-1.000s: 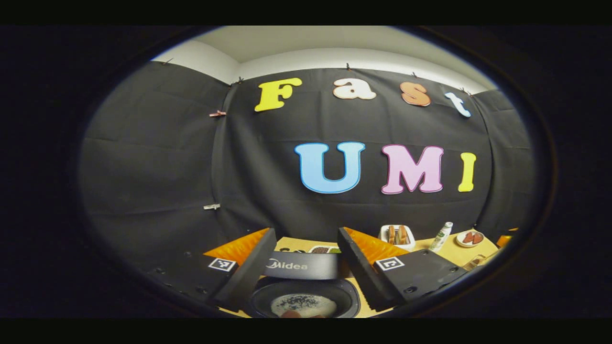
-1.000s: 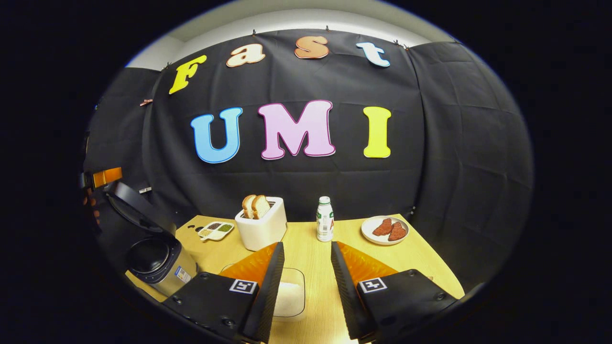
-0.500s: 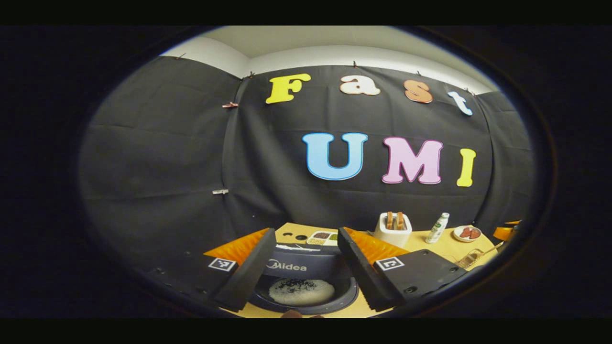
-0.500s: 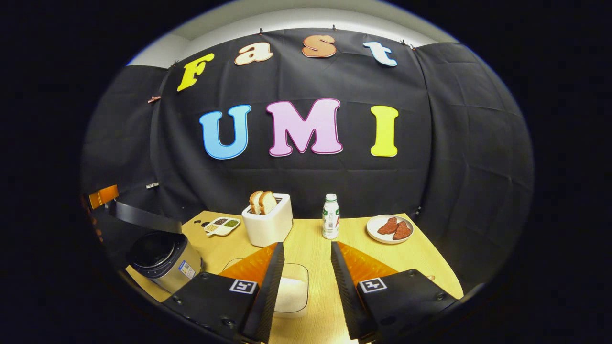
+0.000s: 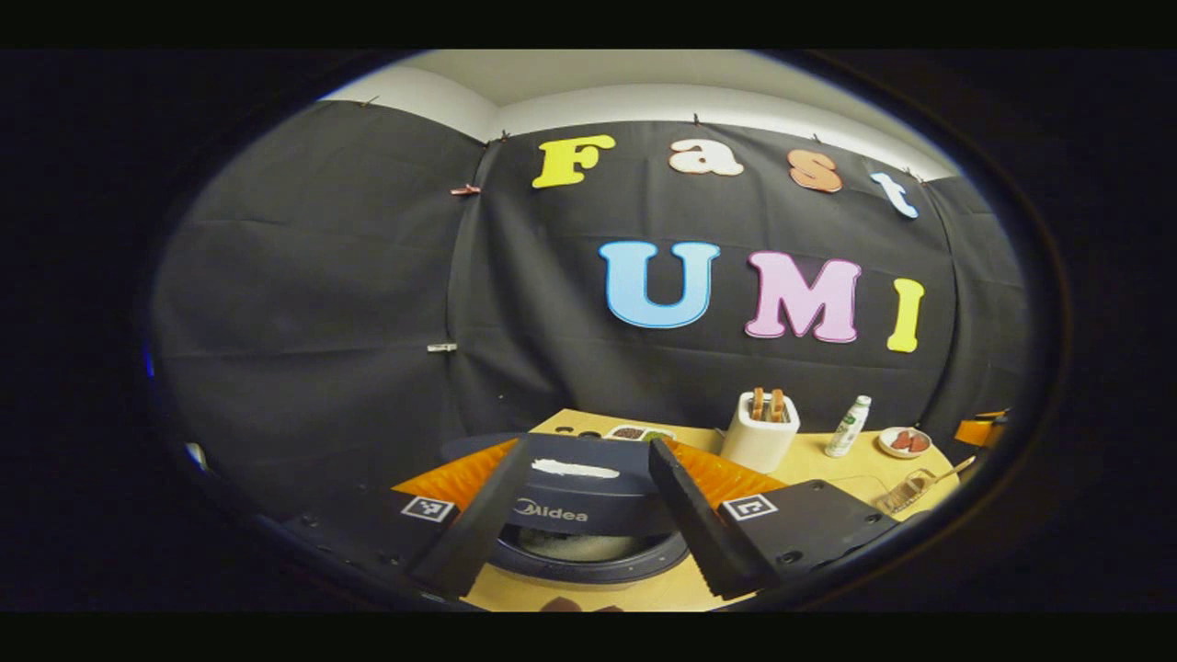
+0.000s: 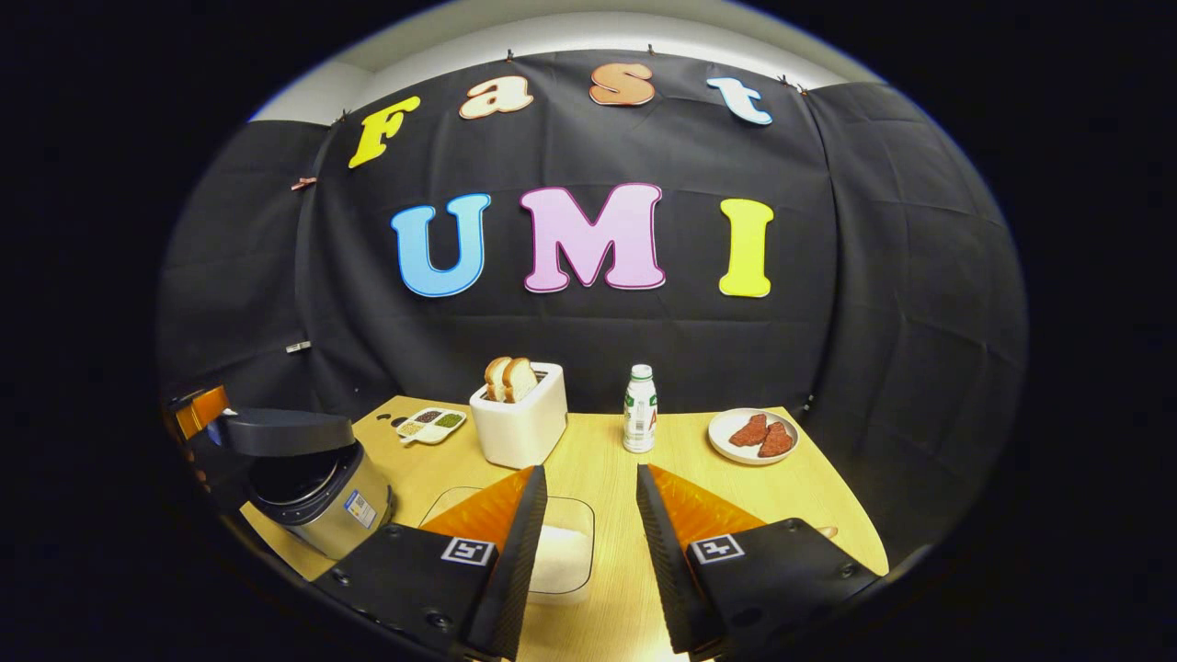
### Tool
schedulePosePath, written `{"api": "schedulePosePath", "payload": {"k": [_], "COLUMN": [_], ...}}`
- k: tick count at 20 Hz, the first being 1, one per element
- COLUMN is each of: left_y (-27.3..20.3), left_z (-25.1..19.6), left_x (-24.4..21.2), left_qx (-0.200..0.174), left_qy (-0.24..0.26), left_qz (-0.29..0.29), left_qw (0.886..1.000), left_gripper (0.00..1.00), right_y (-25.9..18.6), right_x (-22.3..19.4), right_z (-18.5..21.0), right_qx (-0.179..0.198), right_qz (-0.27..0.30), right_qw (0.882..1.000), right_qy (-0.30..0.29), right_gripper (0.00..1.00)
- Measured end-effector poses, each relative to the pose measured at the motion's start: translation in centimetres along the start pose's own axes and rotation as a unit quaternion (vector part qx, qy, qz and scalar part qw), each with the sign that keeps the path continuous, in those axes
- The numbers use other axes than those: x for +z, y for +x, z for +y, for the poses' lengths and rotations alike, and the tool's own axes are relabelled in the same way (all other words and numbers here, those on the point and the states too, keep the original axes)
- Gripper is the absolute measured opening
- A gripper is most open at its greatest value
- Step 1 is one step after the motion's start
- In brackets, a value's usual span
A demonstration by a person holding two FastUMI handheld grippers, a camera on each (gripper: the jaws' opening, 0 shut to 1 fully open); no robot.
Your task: Close the left gripper, press the button to open the rice cooker; take a wooden spoon from the chopstick holder with the right hand, scoop a spoonful of rice and pour it into the rice cooker, then put the wooden spoon back into the chopstick holder.
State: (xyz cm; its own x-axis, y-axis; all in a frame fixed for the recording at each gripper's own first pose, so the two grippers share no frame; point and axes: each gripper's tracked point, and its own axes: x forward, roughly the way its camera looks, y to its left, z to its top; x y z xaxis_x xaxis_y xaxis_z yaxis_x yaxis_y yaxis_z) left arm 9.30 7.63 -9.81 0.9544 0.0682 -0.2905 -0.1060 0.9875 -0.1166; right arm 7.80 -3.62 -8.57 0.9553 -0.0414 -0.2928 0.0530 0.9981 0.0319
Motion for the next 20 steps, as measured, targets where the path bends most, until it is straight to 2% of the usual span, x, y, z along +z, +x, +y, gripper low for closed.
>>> {"api": "schedulePosePath", "payload": {"k": [5, 10, 15, 20], "left_y": [-0.9, -0.9, -1.2, -1.0], "left_z": [0.2, 0.4, 0.6, 0.7], "left_x": [-2.8, -4.4, -6.6, -8.1], "left_qx": [0.015, 0.016, 0.024, 0.022], "left_qy": [-0.005, 0.023, -0.003, 0.021], "left_qz": [0.015, 0.017, 0.035, 0.049], "left_qw": [1.000, 0.999, 0.999, 0.998], "left_gripper": [0.91, 0.91, 0.91, 0.91], "right_y": [-0.1, -0.2, -0.3, -0.3], "right_x": [0.0, 0.1, 0.0, -0.2], "right_z": [0.1, 0.2, 0.5, 0.7], "right_qx": [0.002, 0.005, 0.008, 0.010], "right_qz": [0.000, -0.002, -0.002, 0.002], "right_qw": [1.000, 1.000, 1.000, 1.000], "right_qy": [0.001, 0.002, -0.001, 0.000], "right_gripper": [0.63, 0.63, 0.63, 0.63]}}
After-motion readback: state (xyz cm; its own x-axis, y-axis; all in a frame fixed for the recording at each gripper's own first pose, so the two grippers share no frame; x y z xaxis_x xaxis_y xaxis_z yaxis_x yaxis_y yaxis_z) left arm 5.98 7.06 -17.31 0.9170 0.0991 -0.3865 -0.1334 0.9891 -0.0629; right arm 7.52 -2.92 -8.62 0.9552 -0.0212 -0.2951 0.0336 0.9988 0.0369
